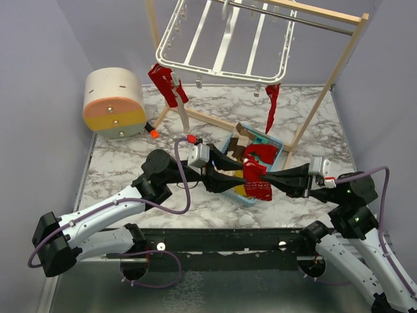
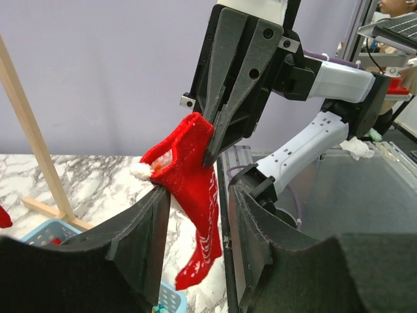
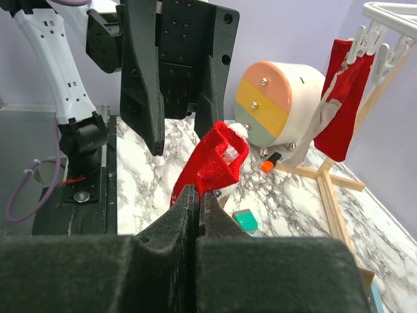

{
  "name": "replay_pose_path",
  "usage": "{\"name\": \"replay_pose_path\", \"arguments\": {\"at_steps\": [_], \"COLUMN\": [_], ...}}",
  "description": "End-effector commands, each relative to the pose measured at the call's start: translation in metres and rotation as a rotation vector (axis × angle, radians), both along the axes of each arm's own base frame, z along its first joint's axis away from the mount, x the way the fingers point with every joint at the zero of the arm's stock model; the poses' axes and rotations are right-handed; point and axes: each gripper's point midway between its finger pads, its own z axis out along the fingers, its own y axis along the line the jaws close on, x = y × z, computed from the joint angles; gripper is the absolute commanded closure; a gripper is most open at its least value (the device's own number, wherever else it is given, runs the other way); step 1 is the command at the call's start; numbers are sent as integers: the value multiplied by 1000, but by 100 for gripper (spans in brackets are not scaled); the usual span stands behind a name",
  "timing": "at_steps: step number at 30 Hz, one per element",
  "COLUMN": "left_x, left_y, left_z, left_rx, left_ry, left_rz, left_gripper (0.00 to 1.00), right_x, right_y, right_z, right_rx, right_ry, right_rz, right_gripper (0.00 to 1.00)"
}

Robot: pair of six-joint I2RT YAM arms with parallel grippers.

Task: Clip the socks to the hanger
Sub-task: Pick up the sock from the bin.

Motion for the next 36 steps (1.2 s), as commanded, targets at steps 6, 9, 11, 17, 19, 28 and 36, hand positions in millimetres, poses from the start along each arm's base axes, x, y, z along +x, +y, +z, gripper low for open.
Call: {"name": "replay_pose_path", "arguments": {"at_steps": [6, 9, 11, 17, 19, 28, 36], "left_x": [-5, -2, 2, 10, 12, 19, 29], "left_y": [-2, -3, -4, -5, -7, -2, 11], "left_z": [0, 1, 2, 3, 2, -13, -21], "left_rx": [1, -4, -11, -23, -19, -11, -4], "left_ry": [30, 34, 39, 35, 29, -192, -506], "left_rz": [-55, -47, -31, -1, 2, 81, 201], "left_gripper": [62, 71, 75, 88, 96, 100, 100], "right_x": [-3, -4, -5, -7, -8, -2, 5], "right_y": [0, 1, 1, 2, 3, 4, -1], "right_z": [7, 6, 0, -5, -6, -18, -15], "right_rx": [-2, -17, -39, -69, -77, -136, -168], "right_ry": [-36, -44, -26, -18, -13, 13, 5], "right_rz": [8, 22, 28, 48, 54, 53, -7], "right_gripper": [99, 99, 99, 99, 99, 89, 50]}}
